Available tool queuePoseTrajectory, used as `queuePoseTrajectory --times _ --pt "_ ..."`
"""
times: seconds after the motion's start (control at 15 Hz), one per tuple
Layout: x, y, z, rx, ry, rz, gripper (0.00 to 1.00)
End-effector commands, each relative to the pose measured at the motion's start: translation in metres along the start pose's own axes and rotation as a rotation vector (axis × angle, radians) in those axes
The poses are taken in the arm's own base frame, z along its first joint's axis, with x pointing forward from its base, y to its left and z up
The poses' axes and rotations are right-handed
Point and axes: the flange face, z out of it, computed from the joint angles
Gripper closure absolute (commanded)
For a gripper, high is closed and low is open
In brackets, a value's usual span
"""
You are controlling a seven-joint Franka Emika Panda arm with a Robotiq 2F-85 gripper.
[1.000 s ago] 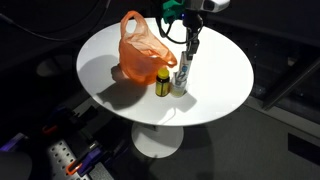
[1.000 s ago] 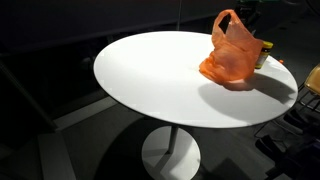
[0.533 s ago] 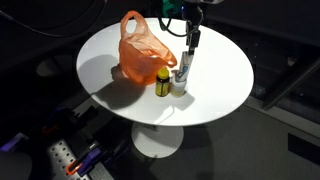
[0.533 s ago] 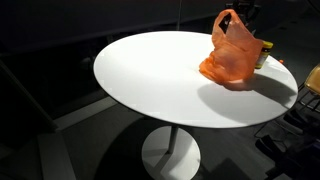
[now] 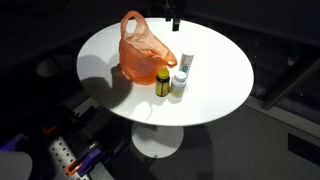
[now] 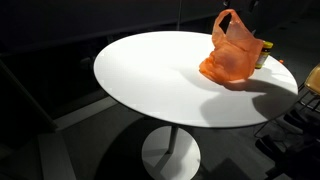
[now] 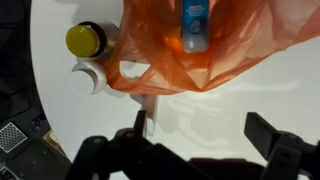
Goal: Remove the white bottle from the plastic bag
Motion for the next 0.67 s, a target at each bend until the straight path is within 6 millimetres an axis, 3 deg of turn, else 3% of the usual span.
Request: queuePoseTrajectory --times 0.0,0.33,0.6 --pt "-0.043 -0.003 -0.029 -0.062 -0.071 -0.152 0.00" --pt "-0.091 -0.008 -0.058 -0.249 -0.101 -0.256 0.00" --pt "-0.120 -0.009 -0.079 -0.260 -0.058 -0.360 0.00"
